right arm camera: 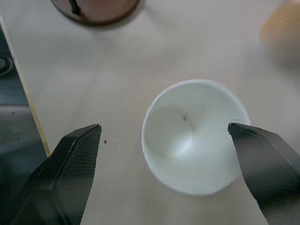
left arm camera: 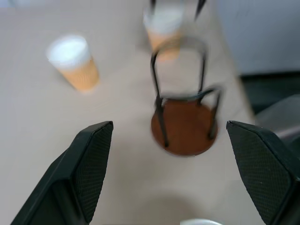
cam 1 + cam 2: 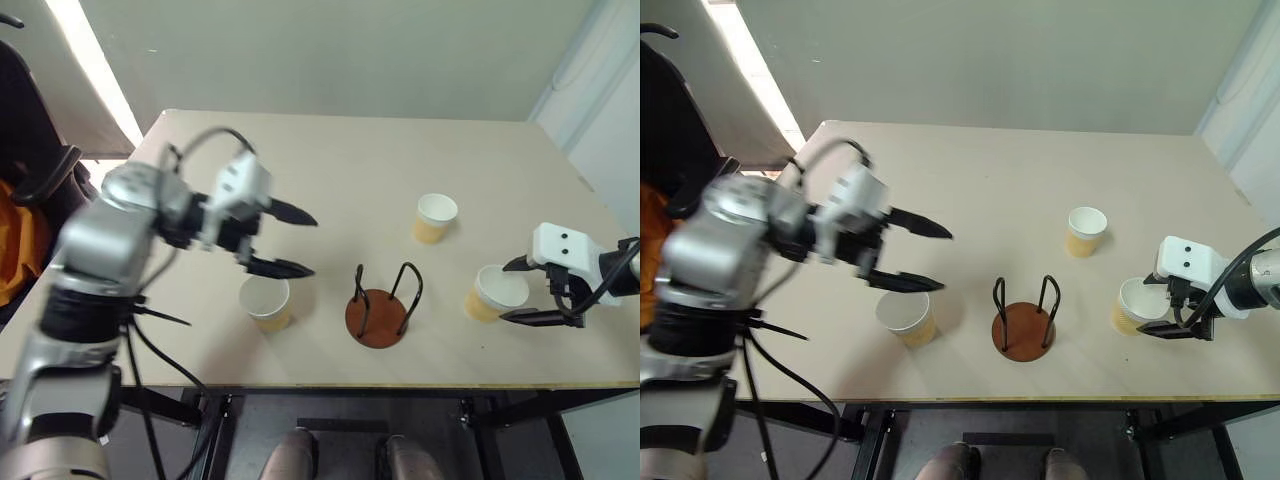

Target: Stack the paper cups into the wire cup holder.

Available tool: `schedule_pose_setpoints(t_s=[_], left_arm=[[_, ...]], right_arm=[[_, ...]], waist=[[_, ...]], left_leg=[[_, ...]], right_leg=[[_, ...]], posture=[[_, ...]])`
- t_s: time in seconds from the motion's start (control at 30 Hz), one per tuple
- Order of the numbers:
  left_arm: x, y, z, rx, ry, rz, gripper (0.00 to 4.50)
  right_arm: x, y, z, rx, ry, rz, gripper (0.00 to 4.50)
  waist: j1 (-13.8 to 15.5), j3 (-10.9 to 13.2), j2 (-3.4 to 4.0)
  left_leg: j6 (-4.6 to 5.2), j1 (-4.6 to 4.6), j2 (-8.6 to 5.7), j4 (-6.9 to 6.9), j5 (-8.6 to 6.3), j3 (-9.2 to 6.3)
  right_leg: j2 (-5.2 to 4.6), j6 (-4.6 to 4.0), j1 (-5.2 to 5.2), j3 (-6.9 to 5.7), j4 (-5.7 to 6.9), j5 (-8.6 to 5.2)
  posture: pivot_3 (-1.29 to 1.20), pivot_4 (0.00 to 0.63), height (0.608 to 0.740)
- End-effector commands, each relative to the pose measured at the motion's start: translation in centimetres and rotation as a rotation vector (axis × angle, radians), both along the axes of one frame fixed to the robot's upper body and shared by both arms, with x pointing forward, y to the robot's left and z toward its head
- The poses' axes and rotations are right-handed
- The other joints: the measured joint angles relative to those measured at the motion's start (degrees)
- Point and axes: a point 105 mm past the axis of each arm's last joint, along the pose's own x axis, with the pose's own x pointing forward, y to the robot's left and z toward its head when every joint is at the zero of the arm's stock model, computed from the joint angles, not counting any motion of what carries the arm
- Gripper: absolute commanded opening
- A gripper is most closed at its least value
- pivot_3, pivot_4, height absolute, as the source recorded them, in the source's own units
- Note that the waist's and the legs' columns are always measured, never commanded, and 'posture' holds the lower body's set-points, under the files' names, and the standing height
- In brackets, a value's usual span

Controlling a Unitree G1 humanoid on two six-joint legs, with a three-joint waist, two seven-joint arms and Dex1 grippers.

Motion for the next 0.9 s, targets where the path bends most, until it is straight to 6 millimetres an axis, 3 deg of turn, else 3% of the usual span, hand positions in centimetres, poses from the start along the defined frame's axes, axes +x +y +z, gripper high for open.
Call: schedule_pose_setpoints(t_s=[0.03,0.2,0.3,0.57,0.67,0.73,0.9], left_arm=[[-1.2,-1.7,1.4,-0.073,-0.009,-0.041,4.13],[-0.3,-4.1,0.3,-0.06,-0.029,-0.003,4.13],[-1.2,-4.7,-0.8,-0.029,-0.003,-0.043,4.17],[-1.1,-3.8,-0.6,0.0,-0.013,-0.021,4.17],[-0.8,-3.1,-0.6,0.015,-0.017,-0.003,4.17],[-0.6,-2.6,-0.5,0.021,-0.022,0.018,4.17],[0.1,-1.1,-0.8,0.039,-0.021,0.082,4.17]], right_arm=[[0.1,0.3,0.1,-0.005,-0.016,0.008,4.5],[0.5,0.5,-1.6,-0.033,0.008,0.0,4.5],[0.7,0.5,-2.4,-0.06,0.018,-0.001,3.95],[1.1,0.7,-2.1,-0.094,-0.01,0.016,1.05],[0.6,1.0,-0.6,-0.096,-0.014,0.058,0.01],[0.5,1.7,1.1,-0.07,-0.037,0.092,0.01],[-0.8,5.1,9.6,0.064,-0.183,0.311,0.01]], waist=[[0.3,0.0,0.02],[0.1,0.0,0.01],[-0.3,0.0,0.02],[-0.6,0.0,0.03],[-0.6,0.0,0.04],[-0.6,0.0,0.04],[-0.8,0.1,0.28]], left_leg=[[0.01,0.02,-0.02,0.0,-0.01,-0.01],[0.04,0.09,-0.03,0.11,-0.01,-0.04],[0.04,0.12,0.0,0.1,-0.01,-0.03],[0.03,0.12,0.06,0.03,-0.01,-0.02],[0.03,0.11,0.05,0.03,-0.02,-0.01],[0.02,0.1,0.05,-0.01,-0.03,-0.01],[-0.06,0.08,0.05,-0.07,-0.02,0.06]], right_leg=[[-0.03,-0.01,0.06,0.0,0.01,-0.04],[-0.09,-0.19,0.13,0.0,0.01,-0.01],[-0.08,-0.07,0.12,-0.01,0.02,0.08],[-0.04,-0.07,0.07,-0.03,0.05,0.07],[-0.05,-0.1,0.07,-0.03,0.02,0.06],[-0.05,-0.25,0.06,-0.03,0.02,-0.03],[-0.03,-0.7,-0.08,0.0,0.05,-0.3]], posture=[[0.0,0.15,0.74],[0.0,0.15,0.74],[0.0,0.15,0.74],[0.0,0.15,0.74],[0.0,0.15,0.74],[0.0,0.15,0.74],[0.0,0.15,0.74]])
